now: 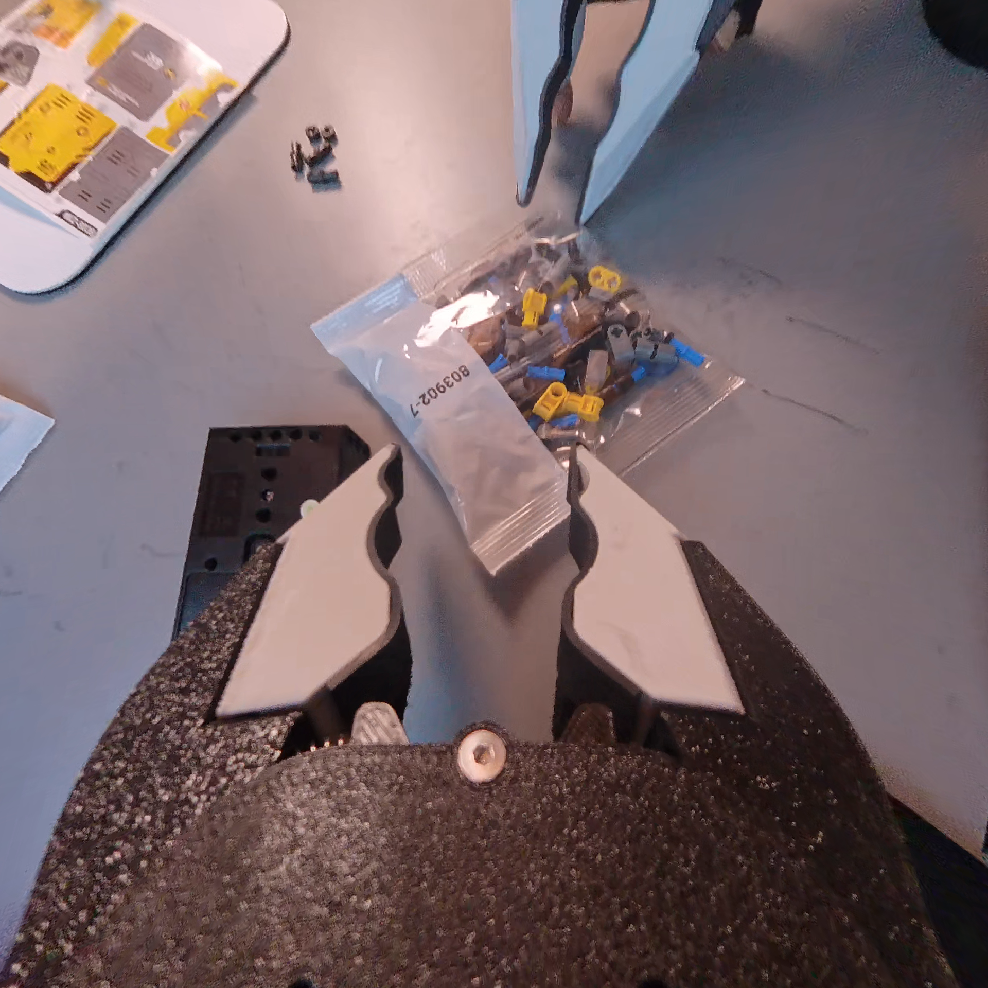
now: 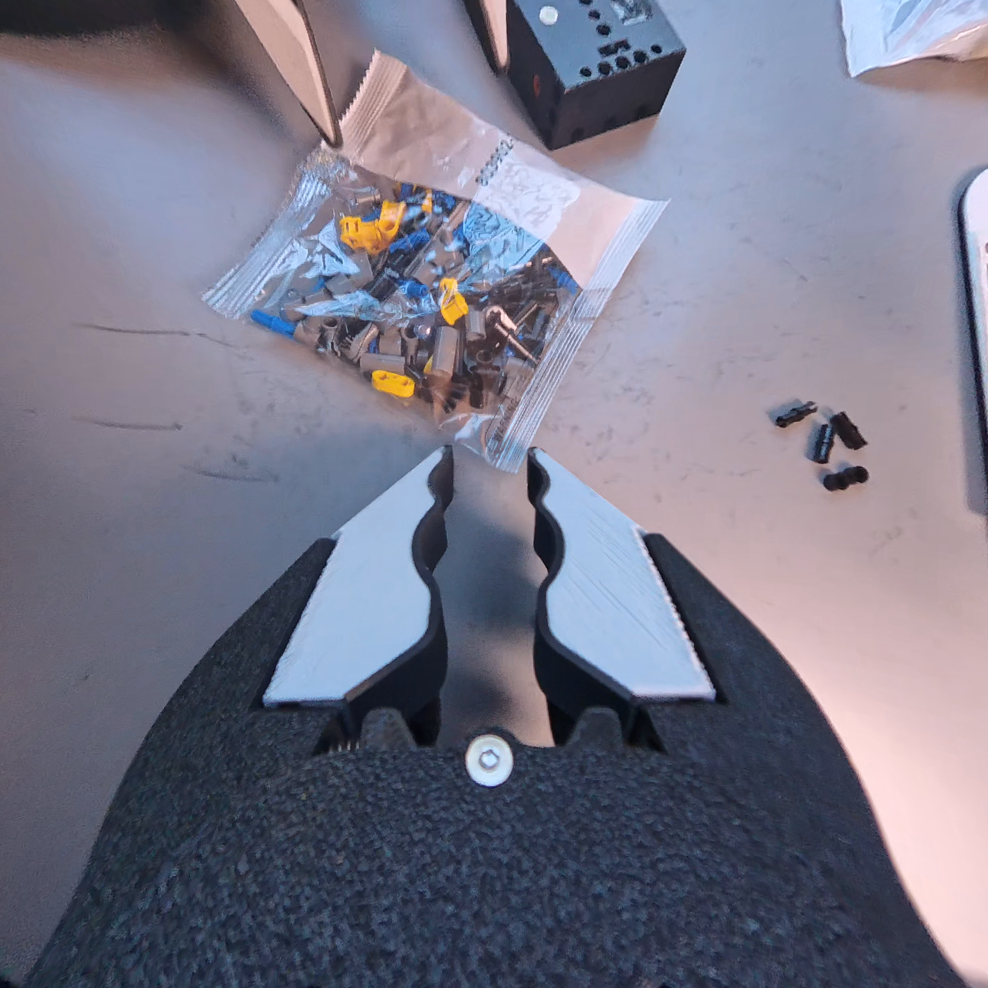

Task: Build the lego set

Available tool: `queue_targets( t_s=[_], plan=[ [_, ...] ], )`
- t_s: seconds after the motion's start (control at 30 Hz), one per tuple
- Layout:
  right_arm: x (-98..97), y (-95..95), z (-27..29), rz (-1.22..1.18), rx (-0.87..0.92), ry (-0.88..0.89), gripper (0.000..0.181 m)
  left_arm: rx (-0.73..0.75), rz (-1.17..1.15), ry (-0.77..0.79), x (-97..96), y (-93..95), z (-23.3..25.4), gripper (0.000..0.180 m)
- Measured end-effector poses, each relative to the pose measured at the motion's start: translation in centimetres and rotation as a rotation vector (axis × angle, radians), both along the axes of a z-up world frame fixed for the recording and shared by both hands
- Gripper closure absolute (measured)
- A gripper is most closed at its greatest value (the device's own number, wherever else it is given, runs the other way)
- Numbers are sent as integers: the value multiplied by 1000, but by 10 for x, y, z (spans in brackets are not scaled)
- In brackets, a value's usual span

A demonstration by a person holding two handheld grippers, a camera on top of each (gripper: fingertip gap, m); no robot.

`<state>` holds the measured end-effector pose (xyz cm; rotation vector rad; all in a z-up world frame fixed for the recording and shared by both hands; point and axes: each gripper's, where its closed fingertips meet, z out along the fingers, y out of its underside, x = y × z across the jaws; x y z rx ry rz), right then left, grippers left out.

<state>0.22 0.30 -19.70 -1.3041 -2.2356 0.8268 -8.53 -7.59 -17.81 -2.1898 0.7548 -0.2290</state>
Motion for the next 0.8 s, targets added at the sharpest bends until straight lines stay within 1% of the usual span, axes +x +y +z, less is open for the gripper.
queue_targets(
  t_s=[0.07, 0.17, 0.2, 0.23, 0.27, 0.33, 0.43, 0.47, 0.53, 0.7, 0.8],
  plan=[
    [-4, 0, 1, 24, 5, -5, 166, -64, 3, 22, -6, -7, -7, 118],
    [-9, 1, 2, 64, 26, 6, 176, -111, 7, 35, -10, -13, -15, 124],
    [-12, 2, 5, 61, 17, 24, 181, -120, 4, 43, -10, -14, -17, 129],
    [-14, 6, 9, 55, 22, 40, 181, -124, -3, 52, -9, -15, -18, 136],
    [-15, 12, 12, 51, 39, 58, 181, -124, -18, 61, -7, -16, -19, 147],
    [-16, 21, 21, 43, 47, 101, 181, -122, -52, 75, -2, -19, -20, 162],
    [-17, 23, 41, 57, 30, 199, 181, -112, -92, 73, 5, -19, -19, 175],
    [-18, 23, 48, 64, 38, 239, 181, -103, -108, 60, 8, -19, -17, 176],
    [-16, 23, 59, 92, 49, 302, 181, -61, -118, 10, 13, -15, -6, 169],
    [-10, 15, 79, 163, 3, 415, 181, 125, -30, -124, 6, 22, 43, 139],
    [-7, 7, 93, 216, -27, 472, 181, 133, -105, -182, 14, 42, 60, 125]
  ],
)
